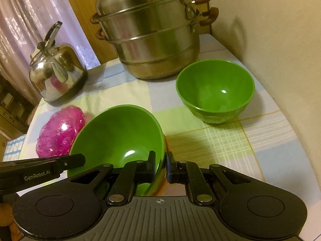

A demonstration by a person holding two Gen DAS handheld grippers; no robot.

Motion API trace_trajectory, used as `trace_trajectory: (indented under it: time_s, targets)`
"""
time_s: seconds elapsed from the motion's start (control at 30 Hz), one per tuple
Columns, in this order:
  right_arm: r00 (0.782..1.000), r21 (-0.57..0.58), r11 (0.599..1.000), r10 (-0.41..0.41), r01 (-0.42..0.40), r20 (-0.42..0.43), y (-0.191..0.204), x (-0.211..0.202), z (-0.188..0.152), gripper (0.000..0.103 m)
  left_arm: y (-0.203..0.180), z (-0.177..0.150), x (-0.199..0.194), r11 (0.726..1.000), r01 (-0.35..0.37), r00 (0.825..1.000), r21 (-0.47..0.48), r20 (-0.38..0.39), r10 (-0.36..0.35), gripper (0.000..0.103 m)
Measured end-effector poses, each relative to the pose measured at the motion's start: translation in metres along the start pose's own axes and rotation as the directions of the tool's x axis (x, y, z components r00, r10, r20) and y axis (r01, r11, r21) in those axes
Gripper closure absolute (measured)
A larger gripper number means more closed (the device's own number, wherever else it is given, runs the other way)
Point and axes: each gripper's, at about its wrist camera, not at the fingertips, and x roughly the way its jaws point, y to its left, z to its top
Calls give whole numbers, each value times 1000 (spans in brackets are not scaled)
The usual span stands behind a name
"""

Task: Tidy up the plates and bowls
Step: 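Lift and carry the large green bowl over the orange bowl with both grippers, then lower the green bowl into the orange bowl and open both grippers, then move both tools to the small green bowl beside the wall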

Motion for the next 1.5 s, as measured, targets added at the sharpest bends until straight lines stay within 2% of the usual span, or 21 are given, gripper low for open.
trace_trajectory:
  time_s: [0.33,0.53,0.57,0.63,0.67,0.7,1.03,1.27,1.33,1.47,1.5]
  targets:
    - [1000,-17,1000,-1,1,-10,-1,10,-5,93,1,-1,4,1000,-13,1000,7,8,13,94]
    - [1000,-24,1000,-6,6,-10,-1,11,-4,91,5,-2,2,1000,-4,1000,-21,16,4,93]
    - [1000,-24,1000,-3,3,-10,-2,11,-4,88,5,-2,1,1000,-6,1000,-25,19,6,93]
    - [1000,-9,1000,14,-14,0,-4,9,-4,73,7,-2,-2,999,-12,1000,-30,26,12,93]
    - [1000,-2,1000,17,-17,11,-5,7,-5,61,8,-3,-4,999,-13,999,-35,29,14,93]
    - [1000,6,1000,17,-17,26,-5,5,-5,58,9,-4,-6,999,-15,999,-40,35,16,92]
    - [996,62,998,24,-29,83,-3,-41,-20,54,4,-26,-56,995,6,995,-95,100,4,83]
    - [995,114,993,0,-12,103,-3,-87,-51,42,-9,-62,-101,992,15,992,-125,130,2,75]
    - [994,116,993,-11,-2,109,-1,-100,-62,39,-14,-74,-114,992,11,991,-129,135,7,66]
    - [992,87,996,-26,15,120,6,-123,-88,35,-27,-95,-133,993,6,990,-121,143,12,58]
    - [992,83,996,-28,18,120,7,-128,-94,34,-31,-101,-138,993,3,989,-116,144,13,53]
